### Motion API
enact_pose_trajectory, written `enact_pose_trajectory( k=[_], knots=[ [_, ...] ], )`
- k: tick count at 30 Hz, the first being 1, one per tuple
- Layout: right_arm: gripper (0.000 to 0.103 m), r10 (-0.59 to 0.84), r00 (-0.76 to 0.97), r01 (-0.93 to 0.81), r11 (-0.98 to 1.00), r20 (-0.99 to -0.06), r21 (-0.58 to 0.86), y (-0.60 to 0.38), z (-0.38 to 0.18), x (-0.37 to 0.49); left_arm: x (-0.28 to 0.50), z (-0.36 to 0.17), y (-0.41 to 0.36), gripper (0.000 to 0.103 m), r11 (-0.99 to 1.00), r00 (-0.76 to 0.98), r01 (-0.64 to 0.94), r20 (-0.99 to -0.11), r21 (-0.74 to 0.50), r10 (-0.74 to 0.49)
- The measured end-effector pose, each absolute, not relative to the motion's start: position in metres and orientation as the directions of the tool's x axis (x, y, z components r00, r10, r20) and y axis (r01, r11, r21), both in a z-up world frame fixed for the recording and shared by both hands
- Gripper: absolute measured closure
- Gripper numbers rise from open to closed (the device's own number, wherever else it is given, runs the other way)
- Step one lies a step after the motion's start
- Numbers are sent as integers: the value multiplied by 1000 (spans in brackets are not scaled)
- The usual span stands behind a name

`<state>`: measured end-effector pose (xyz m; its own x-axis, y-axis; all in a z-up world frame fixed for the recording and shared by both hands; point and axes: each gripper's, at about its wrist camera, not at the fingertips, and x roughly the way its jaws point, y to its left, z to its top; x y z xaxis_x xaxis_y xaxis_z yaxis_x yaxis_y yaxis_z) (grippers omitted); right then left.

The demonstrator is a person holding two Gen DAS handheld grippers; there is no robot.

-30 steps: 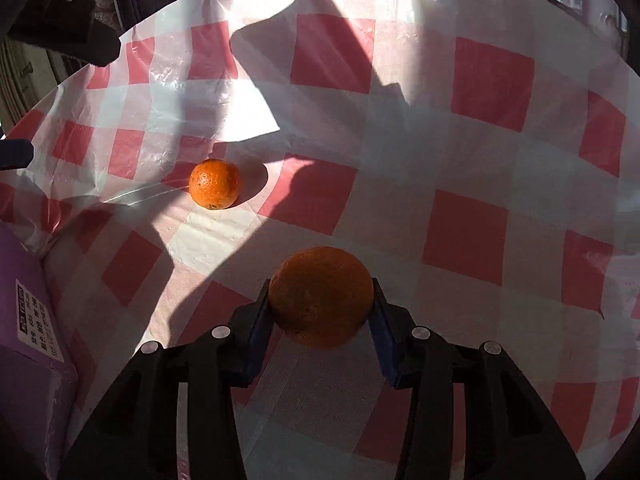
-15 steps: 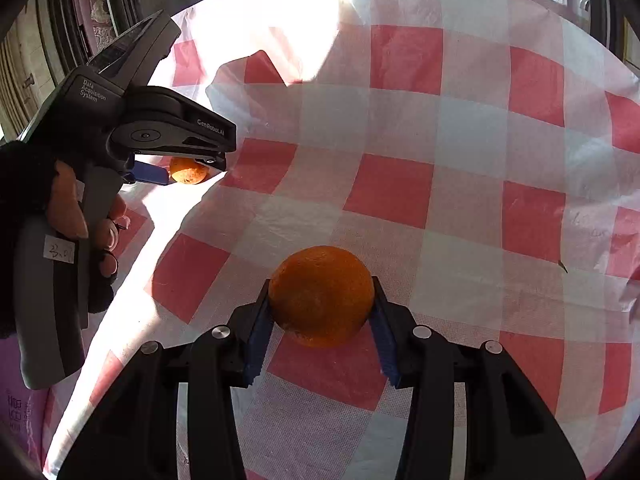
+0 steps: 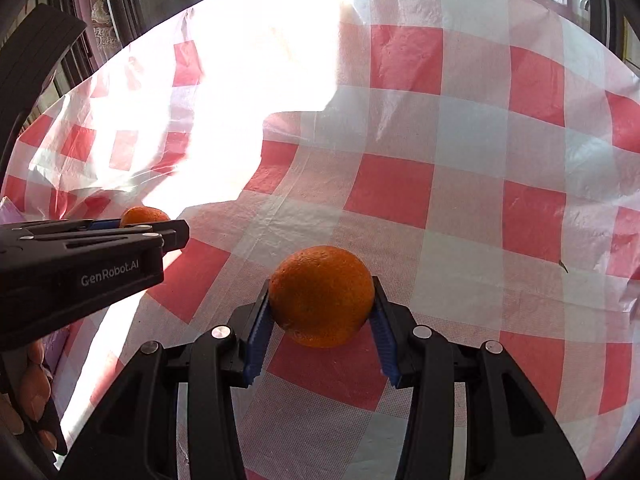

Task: Organize fruits
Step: 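Grasp one small orange with the right tool while the left tool grasps the other, then carry both small oranges into the white box and release them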

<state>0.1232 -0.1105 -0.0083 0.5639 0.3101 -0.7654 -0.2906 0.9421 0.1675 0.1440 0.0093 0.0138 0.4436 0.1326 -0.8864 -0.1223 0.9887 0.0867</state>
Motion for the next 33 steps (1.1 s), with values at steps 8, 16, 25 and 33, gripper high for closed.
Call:
enact_pose_trajectory(
  k=[8,16,25,33],
  knots=[
    [59,287,558,-280,948,-779,149,-122,-7,104,86,39,4,66,998,471,-27,-879,63,69],
    [59,236,503,-224,965,-831,138,-148,-3,32,26,59,4,66,998,467,69,-883,-9,-40],
    [59,181,503,-117,983,-845,141,-139,22,-29,-19,100,11,66,964,535,260,-823,-59,-194],
    [59,239,580,-133,971,-779,199,-84,83,-63,-65,151,92,66,963,621,251,-745,-102,-241]
  ],
)
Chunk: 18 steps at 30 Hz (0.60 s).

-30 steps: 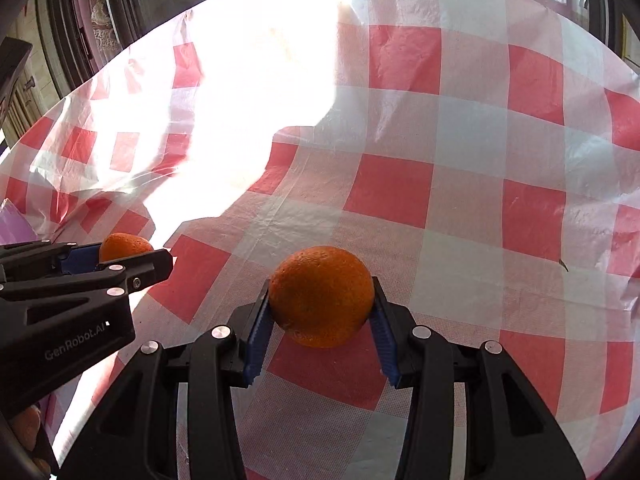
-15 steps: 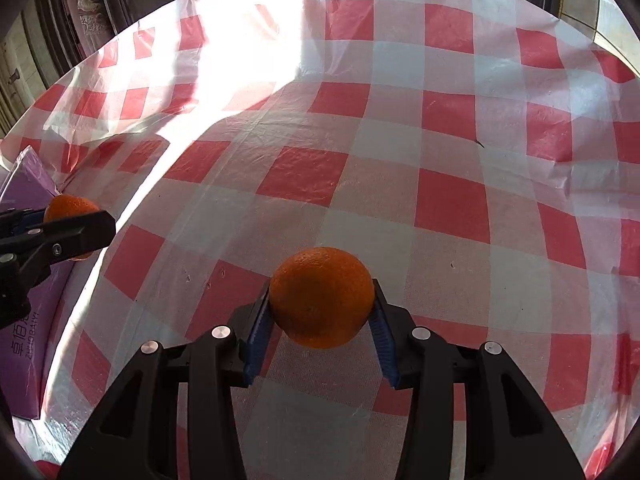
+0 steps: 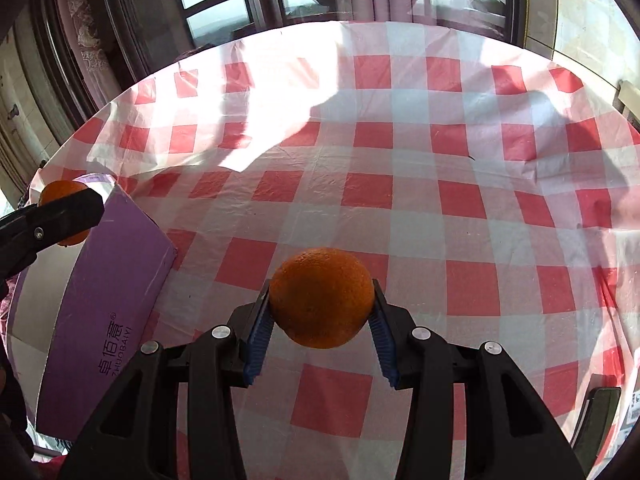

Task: Organize fruits
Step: 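Carry both small oranges into the white box and release them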

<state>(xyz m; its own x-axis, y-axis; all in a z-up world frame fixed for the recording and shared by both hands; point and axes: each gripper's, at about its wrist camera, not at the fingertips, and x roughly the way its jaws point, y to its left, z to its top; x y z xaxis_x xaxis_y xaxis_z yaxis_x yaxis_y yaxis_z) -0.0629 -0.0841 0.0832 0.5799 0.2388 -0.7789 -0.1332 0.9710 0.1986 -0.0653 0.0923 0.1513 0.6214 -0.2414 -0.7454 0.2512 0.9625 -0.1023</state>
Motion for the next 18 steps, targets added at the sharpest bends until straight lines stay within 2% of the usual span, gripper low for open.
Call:
enact_pose_trajectory(
  k=[6,10,15,18],
  knots=[
    [59,367,606,-303,927,-706,222,-9,132,-94,-108,163,190,66,981,632,149,-751,-122,-189],
    [59,461,572,-428,873,-679,233,40,153,-111,-131,155,250,66,989,588,94,-796,-114,-147],
    [59,495,514,-511,833,-701,214,90,160,-111,-141,136,290,65,991,504,90,-854,-95,-128],
    [59,484,452,-534,820,-749,207,121,158,-92,-140,121,290,65,990,437,140,-895,-33,-92]
  ],
)
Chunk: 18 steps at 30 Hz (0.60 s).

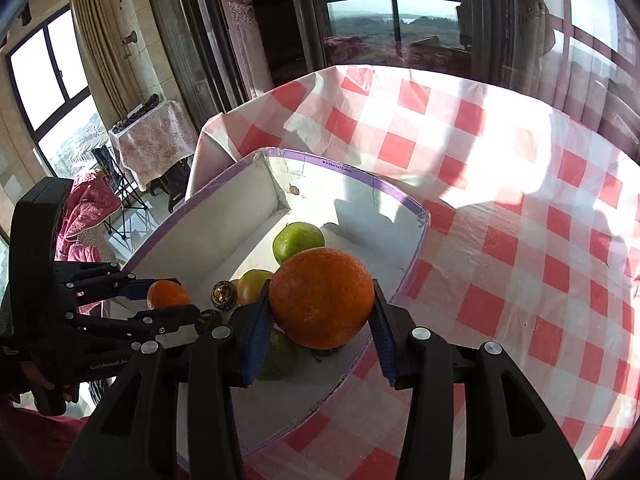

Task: Organize fruits
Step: 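Carry both small oranges into the white box and release them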

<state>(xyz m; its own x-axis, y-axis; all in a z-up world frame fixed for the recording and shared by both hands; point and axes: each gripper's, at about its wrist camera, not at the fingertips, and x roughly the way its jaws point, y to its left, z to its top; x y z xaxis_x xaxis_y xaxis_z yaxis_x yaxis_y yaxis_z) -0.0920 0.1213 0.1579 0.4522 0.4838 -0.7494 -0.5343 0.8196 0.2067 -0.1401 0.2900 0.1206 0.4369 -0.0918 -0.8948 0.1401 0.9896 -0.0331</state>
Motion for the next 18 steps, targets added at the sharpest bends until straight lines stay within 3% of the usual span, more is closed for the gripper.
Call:
enact_pose_trajectory(
  k=[4,10,18],
  knots=[
    [59,388,375,-552,823,-842,134,164,141,-62,-134,95,279,65,975,342,209,-940,72,-4],
    [59,159,242,-488,872,-957,22,195,92,-17,-123,72,273,65,955,245,274,-968,113,44],
    [59,-62,231,-572,798,-971,-187,222,61,-6,-112,55,274,65,938,181,325,-981,123,67]
  ],
)
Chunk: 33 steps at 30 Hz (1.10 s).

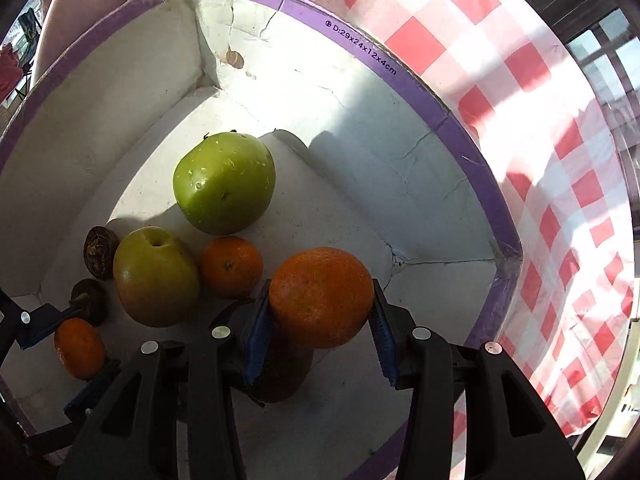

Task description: Organize fruits

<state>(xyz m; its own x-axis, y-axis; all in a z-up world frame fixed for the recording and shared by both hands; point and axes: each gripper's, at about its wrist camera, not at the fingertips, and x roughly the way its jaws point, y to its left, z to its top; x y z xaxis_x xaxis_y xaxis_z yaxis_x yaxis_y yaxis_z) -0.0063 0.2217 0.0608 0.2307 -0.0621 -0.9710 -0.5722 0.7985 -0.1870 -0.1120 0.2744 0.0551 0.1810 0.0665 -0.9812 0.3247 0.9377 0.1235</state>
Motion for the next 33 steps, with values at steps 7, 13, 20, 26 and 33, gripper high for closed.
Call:
enact_pose_trajectory(
  k=[7,13,20,26,33],
  knots=[
    [59,-163,260,-666,683,-952,-299,241,46,-14,-104,42,279,65,930,131,355,-990,98,54],
    [59,-211,216,-660,688,-953,-302,234,28,-2,-96,34,283,64,924,88,374,-995,83,54],
    [57,-199,211,-670,684,-957,-290,238,26,1,-94,28,278,53,920,68,385,-996,77,55],
    [35,-175,235,-613,737,-956,-286,225,40,4,-100,28,278,33,934,70,351,-997,64,42],
    [17,-70,297,-589,772,-952,-241,215,72,-12,-107,44,278,10,935,137,341,-989,99,55]
  ],
)
